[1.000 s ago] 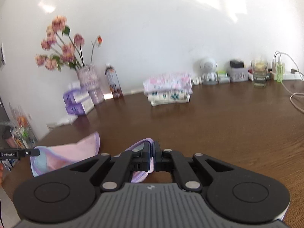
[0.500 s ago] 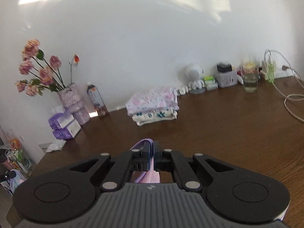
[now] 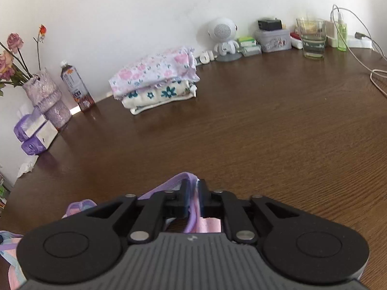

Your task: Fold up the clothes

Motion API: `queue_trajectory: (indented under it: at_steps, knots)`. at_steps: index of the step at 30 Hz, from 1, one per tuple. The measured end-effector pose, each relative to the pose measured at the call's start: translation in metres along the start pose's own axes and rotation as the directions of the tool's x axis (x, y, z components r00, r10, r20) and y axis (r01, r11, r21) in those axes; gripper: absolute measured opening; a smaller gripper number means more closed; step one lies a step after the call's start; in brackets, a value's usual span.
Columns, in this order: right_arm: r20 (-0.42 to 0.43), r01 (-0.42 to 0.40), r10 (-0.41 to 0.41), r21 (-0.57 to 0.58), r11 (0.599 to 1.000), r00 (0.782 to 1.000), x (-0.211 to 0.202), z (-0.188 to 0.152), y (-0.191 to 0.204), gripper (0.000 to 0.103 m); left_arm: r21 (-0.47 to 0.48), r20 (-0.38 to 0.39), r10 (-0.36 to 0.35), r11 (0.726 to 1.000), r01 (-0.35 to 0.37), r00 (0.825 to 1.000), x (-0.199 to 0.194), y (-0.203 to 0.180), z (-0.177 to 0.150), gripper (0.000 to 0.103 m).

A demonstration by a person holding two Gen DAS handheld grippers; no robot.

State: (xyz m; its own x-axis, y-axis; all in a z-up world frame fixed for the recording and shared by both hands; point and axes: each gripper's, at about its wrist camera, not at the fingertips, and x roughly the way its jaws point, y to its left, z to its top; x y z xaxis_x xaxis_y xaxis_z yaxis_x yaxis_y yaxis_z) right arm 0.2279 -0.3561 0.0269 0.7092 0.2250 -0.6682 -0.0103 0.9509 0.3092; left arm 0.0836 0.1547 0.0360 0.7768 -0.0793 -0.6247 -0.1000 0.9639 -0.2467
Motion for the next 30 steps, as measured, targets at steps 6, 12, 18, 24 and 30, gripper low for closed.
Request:
queue_trajectory:
  at_steps: [6,12,18,24,30]
  knots:
    - [0.014,-0.018,0.019,-0.095,0.995,1.000,-0.047,-0.025,0.003,0.057,0.040,0.049,-0.007,0.999,0.005,0.999,-0.030,-0.003,-0.006,0.045]
    - [-0.012,-0.134,0.136,-0.283,0.950,0.991,-0.099,-0.083,0.038,0.057,0.191,-0.018,-0.210,0.959,0.210,0.977,-0.055,-0.034,-0.028,0.047]
    - [-0.129,-0.322,0.298,-0.487,0.812,0.946,-0.108,-0.130,0.103,0.052,0.326,-0.092,-0.255,0.906,0.271,0.963,-0.048,-0.074,-0.049,0.047]
    - [-0.248,-0.446,0.372,-0.536,0.717,0.895,-0.096,-0.160,0.158,0.050,0.320,-0.037,-0.120,0.939,0.126,0.992,-0.044,-0.055,-0.044,0.047]
    - [-0.268,-0.439,0.348,-0.542,0.717,0.899,-0.087,-0.177,0.183,0.030,0.360,0.012,0.022,0.933,-0.025,1.000,-0.033,-0.020,-0.025,0.047]
